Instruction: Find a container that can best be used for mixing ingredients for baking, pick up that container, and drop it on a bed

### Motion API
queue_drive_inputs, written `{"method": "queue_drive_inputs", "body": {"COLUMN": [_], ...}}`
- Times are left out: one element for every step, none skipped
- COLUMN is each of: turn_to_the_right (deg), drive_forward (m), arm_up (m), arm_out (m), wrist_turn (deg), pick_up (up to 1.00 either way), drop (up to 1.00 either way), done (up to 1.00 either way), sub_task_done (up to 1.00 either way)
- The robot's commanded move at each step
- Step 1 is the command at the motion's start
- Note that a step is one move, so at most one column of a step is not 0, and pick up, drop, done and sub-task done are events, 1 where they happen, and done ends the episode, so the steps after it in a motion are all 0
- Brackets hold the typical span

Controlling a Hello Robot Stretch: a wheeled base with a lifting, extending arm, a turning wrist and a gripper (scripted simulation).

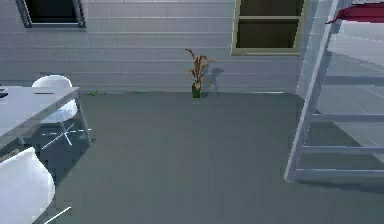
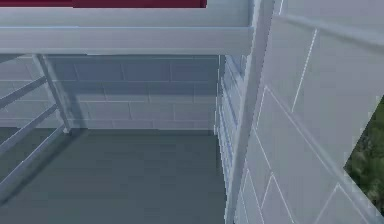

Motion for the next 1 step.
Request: {"method": "queue_drive_inputs", "body": {"turn_to_the_right": [0.0], "drive_forward": [0.25], "arm_up": [0.0], "arm_out": [0.0], "wrist_turn": [0.0], "pick_up": [0.0], "drop": [0.0], "done": [0.0], "sub_task_done": [0.0]}}
